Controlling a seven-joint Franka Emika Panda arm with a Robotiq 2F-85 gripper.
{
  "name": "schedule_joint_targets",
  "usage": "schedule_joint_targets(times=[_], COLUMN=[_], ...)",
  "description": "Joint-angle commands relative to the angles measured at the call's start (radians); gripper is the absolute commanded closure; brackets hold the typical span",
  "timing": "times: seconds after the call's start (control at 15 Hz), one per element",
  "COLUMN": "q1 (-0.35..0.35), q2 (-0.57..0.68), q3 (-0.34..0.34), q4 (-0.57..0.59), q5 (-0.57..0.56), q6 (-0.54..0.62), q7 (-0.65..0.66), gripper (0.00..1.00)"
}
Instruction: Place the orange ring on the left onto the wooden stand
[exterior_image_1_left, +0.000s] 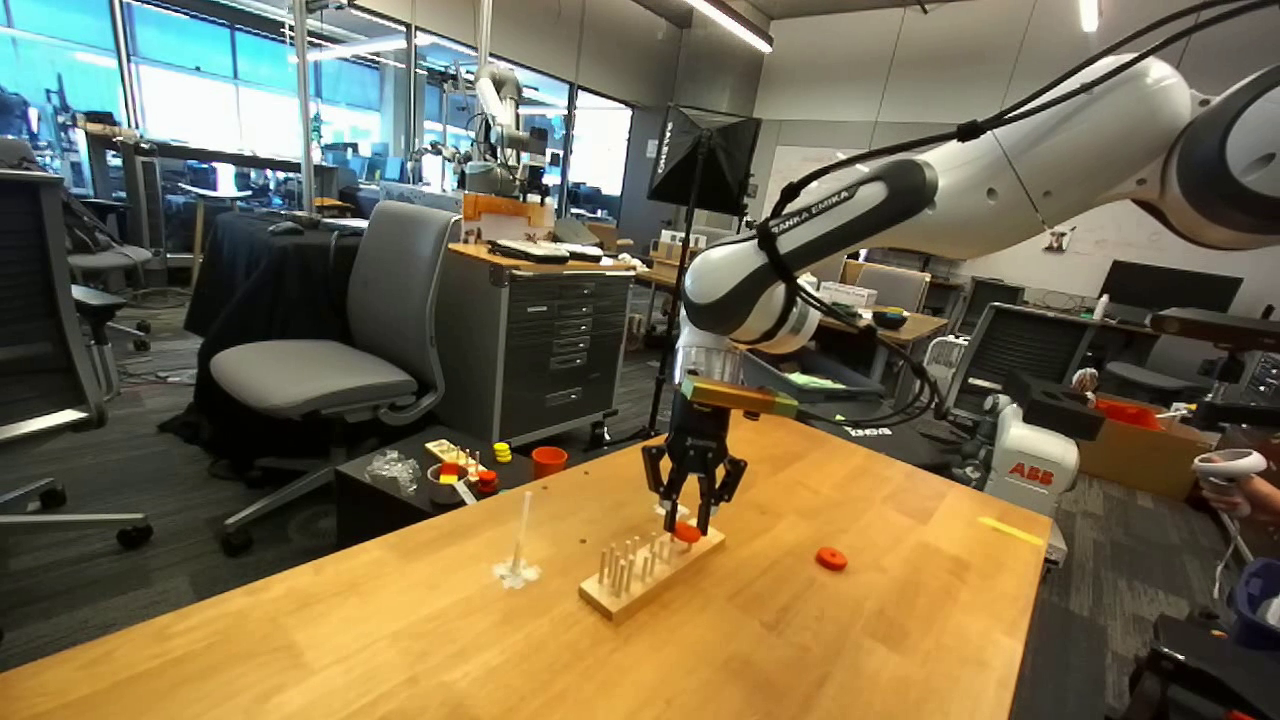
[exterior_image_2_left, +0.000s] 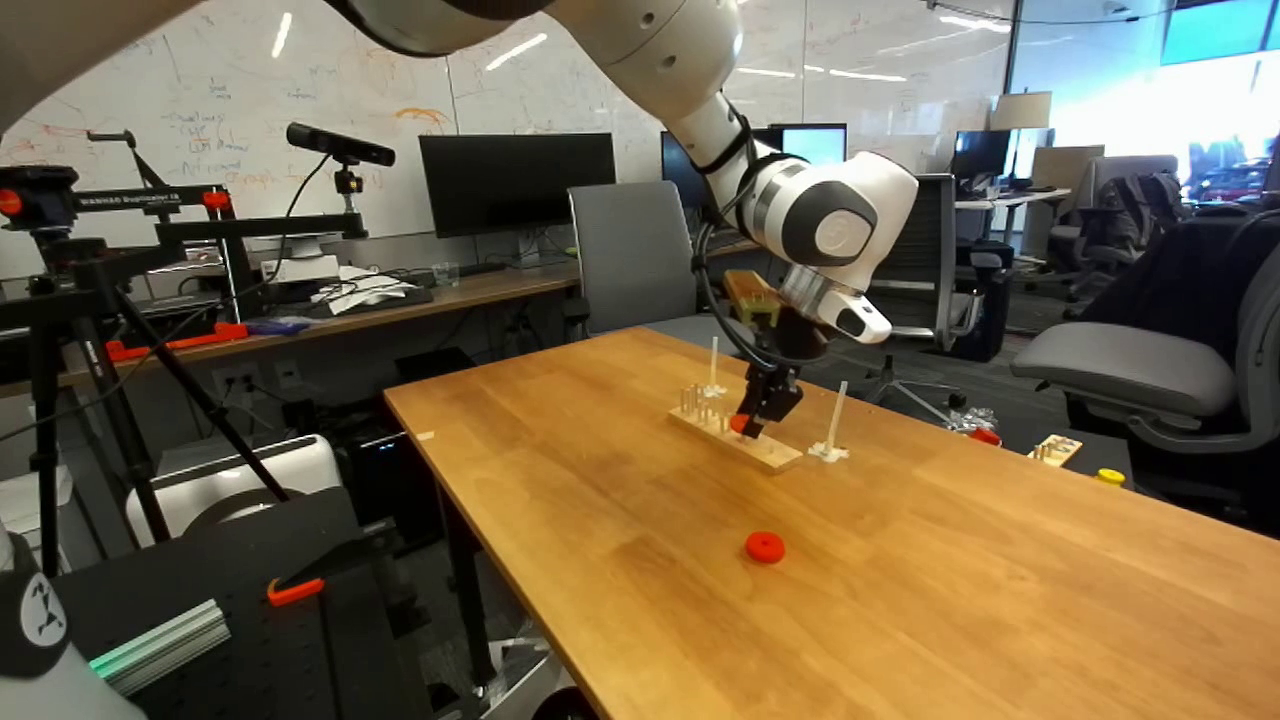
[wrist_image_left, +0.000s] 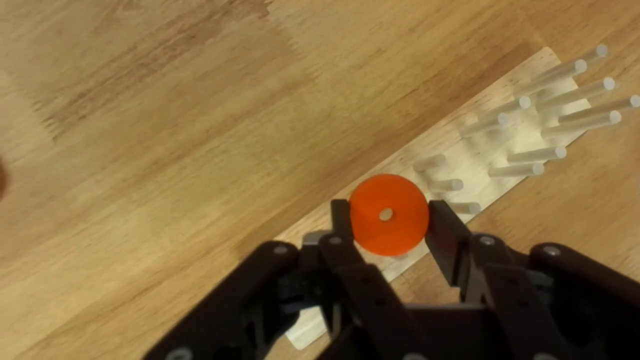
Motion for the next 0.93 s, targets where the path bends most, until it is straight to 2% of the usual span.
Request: schedule_joint_targets(times=[0.0,0.87], q1=[-0.002,-0.002], q2=[0.03,0.025], q3=[-0.005,-0.006], q4=[0.06,0.033], q5=[0.018,0.019], q6=[-0.05,-0.035], q7=[0.013,0.005], gripper=[0.83,0.83])
